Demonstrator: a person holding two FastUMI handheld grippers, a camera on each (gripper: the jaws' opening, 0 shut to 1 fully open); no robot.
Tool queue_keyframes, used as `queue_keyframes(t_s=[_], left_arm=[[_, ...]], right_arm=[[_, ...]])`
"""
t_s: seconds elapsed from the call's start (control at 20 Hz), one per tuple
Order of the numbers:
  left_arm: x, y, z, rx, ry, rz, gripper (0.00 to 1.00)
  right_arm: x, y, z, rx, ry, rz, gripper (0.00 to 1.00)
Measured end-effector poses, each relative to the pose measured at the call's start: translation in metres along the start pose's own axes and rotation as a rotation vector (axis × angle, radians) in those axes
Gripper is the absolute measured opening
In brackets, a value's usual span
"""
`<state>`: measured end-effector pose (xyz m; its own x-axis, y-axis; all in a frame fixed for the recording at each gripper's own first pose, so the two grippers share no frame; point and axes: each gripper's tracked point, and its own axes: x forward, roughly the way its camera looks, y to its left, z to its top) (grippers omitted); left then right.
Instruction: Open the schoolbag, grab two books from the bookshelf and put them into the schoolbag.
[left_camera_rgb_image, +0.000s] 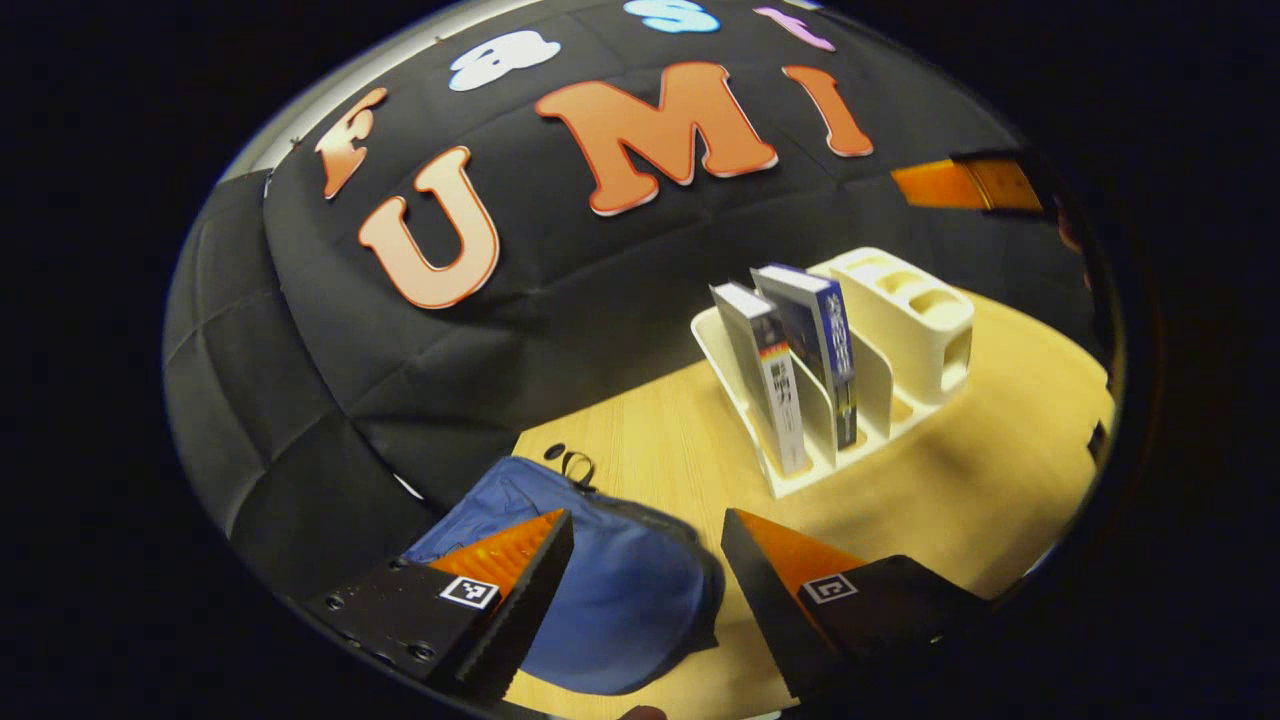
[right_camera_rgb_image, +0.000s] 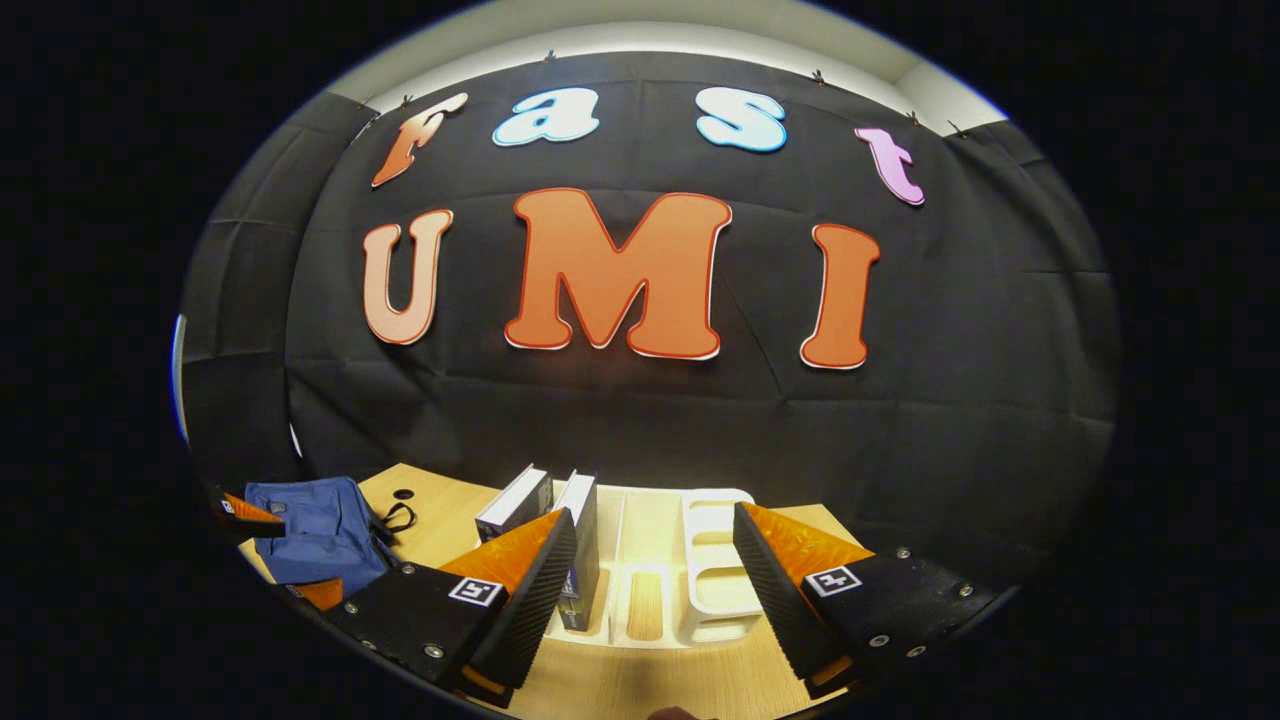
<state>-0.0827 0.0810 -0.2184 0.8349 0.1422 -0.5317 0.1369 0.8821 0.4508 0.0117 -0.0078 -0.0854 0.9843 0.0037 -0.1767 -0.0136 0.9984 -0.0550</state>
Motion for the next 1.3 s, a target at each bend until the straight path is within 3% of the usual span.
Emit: queue_keyframes(t_s=[0.25,0.6,0.95,1.0,1.05,1.1,1.15,1.25,1.3], left_arm=[[0.003,-0.018,-0.072,0.17,0.213,0.012,0.95],[0.013,-0.024,-0.143,0.299,0.406,0.065,0.95],[0.032,-0.008,-0.168,0.437,0.452,0.146,0.93],[0.031,-0.004,-0.168,0.441,0.454,0.17,0.87],[0.031,-0.003,-0.164,0.44,0.448,0.177,0.87],[0.033,-0.001,-0.16,0.445,0.442,0.189,0.73],[0.034,-0.001,-0.155,0.442,0.429,0.192,0.68],[0.034,-0.001,-0.148,0.44,0.422,0.197,0.39],[0.031,0.001,-0.143,0.43,0.415,0.201,0.31]], right_arm=[[0.009,-0.015,-0.026,-0.011,0.056,-0.019,0.94],[0.02,-0.027,-0.041,-0.025,0.1,-0.034,0.94],[0.024,-0.033,-0.037,-0.024,0.09,-0.042,0.94],[0.025,-0.034,-0.037,-0.022,0.09,-0.043,0.94],[0.026,-0.034,-0.036,-0.022,0.088,-0.043,0.94],[0.026,-0.034,-0.035,-0.023,0.086,-0.044,0.94],[0.027,-0.034,-0.035,-0.023,0.083,-0.044,0.94],[0.028,-0.034,-0.033,-0.021,0.079,-0.042,0.94],[0.028,-0.034,-0.033,-0.018,0.076,-0.043,0.94]])
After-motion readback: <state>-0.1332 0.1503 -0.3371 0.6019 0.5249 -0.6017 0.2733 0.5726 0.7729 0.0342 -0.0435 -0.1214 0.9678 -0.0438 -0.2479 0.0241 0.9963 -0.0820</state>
